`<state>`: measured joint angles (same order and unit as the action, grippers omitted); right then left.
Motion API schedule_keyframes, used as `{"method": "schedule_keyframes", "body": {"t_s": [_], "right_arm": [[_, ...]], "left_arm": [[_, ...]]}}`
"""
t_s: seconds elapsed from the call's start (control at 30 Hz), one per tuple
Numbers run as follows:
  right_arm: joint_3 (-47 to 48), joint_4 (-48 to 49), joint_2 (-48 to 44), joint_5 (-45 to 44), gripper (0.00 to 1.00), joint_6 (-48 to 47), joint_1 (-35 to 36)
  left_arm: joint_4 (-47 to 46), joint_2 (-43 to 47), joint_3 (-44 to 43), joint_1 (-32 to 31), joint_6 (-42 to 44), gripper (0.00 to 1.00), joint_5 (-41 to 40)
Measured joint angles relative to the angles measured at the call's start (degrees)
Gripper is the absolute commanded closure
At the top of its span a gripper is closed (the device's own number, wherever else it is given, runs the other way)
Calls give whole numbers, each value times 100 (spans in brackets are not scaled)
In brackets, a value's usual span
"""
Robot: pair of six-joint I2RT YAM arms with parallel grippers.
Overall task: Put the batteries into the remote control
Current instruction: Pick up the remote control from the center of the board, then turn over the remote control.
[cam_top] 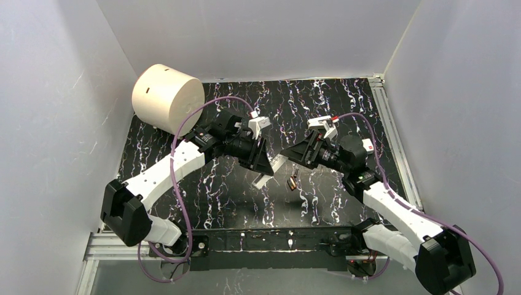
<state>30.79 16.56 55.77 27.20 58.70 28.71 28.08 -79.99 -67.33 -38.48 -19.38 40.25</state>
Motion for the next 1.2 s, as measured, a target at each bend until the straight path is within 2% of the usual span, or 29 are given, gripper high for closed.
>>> {"method": "schedule_keyframes", "body": {"t_s": [0.07, 0.17, 0.23, 0.3, 0.5, 0.73, 0.9, 1.03, 1.07, 1.13, 1.2], "right_arm": [[-120, 448, -111, 26, 8, 227, 31], [-391, 1123, -225, 35, 17, 619, 90], [-551, 1473, -254, 35, 31, 850, 116], [-684, 1770, -284, 42, 37, 1025, 136], [-951, 2747, -772, 33, 38, 1276, 142], [-977, 3080, -1106, 160, 38, 1172, 142], [-857, 3104, -942, 286, 57, 1163, 142], [-748, 3038, -896, 291, 67, 1161, 142], [-730, 2988, -896, 280, 70, 1163, 144], [-688, 2850, -905, 232, 71, 1161, 153], [-619, 2610, -944, 133, 71, 1147, 175]], "left_arm": [[-238, 28, 0, 0, -131, 100, 321], [-527, 46, 0, 0, -280, 100, 699], [-669, 46, 0, 0, -396, 100, 898], [-826, 46, 0, 0, -538, 100, 1099], [-1458, 46, 22, 13, -1056, 100, 1751], [-2245, 70, 79, 13, -1652, 100, 2347], [-2437, 79, 109, 37, -1840, 98, 2465], [-2468, 92, 109, 61, -1858, 84, 2474], [-2450, 92, 109, 66, -1845, 77, 2461], [-2420, 92, 109, 72, -1823, 55, 2422], [-2365, 103, 109, 74, -1801, 43, 2328]]}}
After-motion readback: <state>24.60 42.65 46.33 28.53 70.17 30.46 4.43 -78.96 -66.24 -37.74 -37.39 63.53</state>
